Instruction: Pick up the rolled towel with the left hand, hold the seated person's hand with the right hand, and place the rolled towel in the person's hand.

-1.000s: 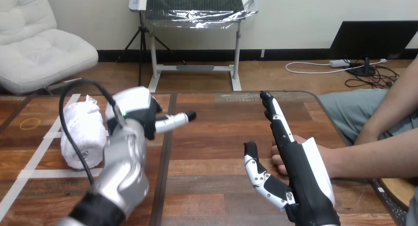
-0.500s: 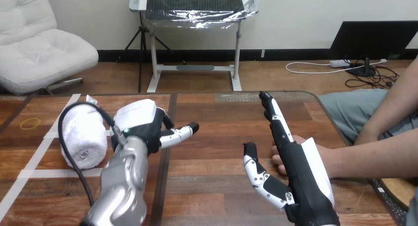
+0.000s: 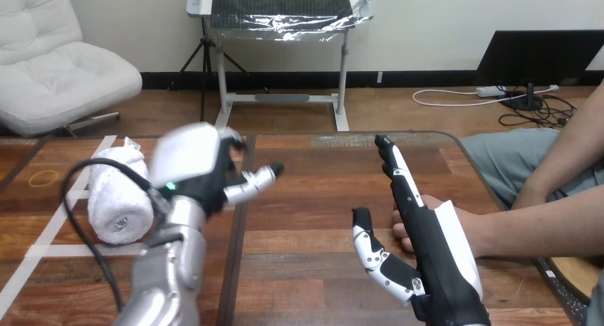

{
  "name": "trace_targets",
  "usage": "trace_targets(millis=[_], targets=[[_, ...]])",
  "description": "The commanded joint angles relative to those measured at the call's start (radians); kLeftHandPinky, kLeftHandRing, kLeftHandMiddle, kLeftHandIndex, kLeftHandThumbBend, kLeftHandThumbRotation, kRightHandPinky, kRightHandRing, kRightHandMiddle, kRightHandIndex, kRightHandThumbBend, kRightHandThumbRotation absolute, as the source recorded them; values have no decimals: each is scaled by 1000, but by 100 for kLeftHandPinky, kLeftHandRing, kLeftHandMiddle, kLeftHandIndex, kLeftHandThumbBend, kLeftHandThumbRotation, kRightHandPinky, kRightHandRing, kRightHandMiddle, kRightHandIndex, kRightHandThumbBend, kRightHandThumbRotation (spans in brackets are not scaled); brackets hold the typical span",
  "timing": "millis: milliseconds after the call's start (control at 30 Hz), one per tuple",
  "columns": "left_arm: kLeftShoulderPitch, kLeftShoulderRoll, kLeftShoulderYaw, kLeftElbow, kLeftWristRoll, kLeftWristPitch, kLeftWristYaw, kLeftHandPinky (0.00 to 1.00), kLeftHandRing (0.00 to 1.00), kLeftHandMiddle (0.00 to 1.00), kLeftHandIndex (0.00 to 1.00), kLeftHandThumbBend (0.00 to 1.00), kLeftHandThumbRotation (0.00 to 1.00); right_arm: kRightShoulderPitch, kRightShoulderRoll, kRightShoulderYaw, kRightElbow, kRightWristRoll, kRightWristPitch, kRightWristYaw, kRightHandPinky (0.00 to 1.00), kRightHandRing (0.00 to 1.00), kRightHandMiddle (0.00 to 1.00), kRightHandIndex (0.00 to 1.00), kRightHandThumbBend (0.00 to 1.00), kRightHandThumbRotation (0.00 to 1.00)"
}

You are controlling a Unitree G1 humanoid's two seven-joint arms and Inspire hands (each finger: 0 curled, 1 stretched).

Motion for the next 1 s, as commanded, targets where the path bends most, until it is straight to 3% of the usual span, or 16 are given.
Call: trace_targets(millis=[0,333,633,967], targets=[[-81,94,130,-147,76,-60,138,58,68,75,81,56,77,-85,48,1,-59,-18,3,-24,100,100,100,100,0,0],[-70,123,179,-77,84,-79,152,75,78,83,88,59,81,-80,45,0,-58,-16,7,-23,100,100,100,100,0,0],[-88,124,222,15,86,-41,167,85,86,87,92,66,86,-84,41,-4,-49,-14,2,-25,100,100,100,100,0,0],[-153,126,259,179,66,1,208,91,91,93,98,78,95,-95,39,-4,-39,-17,-5,-27,100,100,100,100,0,0]])
